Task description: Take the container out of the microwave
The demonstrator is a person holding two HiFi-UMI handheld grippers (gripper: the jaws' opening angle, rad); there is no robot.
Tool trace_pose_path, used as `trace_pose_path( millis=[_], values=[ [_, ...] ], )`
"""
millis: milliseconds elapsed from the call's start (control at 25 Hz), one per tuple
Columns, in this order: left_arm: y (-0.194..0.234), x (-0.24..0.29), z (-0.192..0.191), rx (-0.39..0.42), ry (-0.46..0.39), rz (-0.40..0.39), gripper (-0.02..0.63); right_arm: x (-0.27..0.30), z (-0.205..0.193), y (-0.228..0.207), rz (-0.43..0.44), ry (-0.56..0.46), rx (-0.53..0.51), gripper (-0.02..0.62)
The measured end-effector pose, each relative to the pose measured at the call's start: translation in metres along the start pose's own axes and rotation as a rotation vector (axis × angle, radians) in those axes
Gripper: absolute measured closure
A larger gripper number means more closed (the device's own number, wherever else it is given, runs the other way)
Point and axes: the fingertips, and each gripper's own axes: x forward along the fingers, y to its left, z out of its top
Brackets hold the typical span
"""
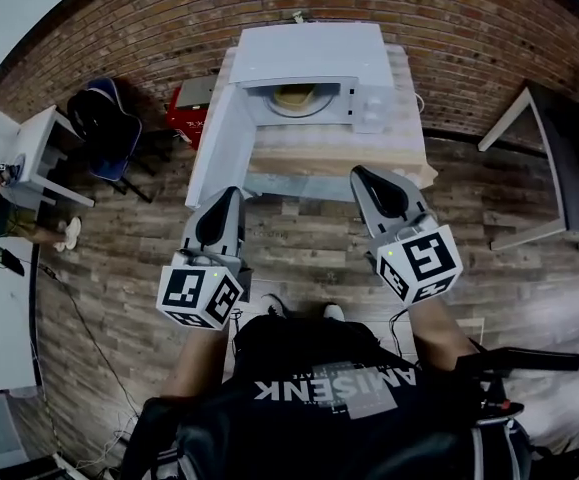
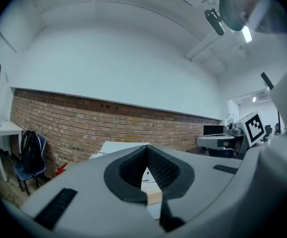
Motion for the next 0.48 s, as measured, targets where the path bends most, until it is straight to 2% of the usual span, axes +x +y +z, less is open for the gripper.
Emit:
trace_pose_path(
  millis=[240, 480],
  values=[
    [0.034, 0.017, 0.009, -0.026, -0.023, -0.027, 0.595, 0.037, 0.006, -0.001, -0.033, 0.003, -0.004, 0.554],
    [0.081, 0.029, 0.023, 0.001, -0.049, -0.051, 0.595, 0.087, 0.019, 0.013, -0.075, -0.010, -0.019, 0.554]
  ],
)
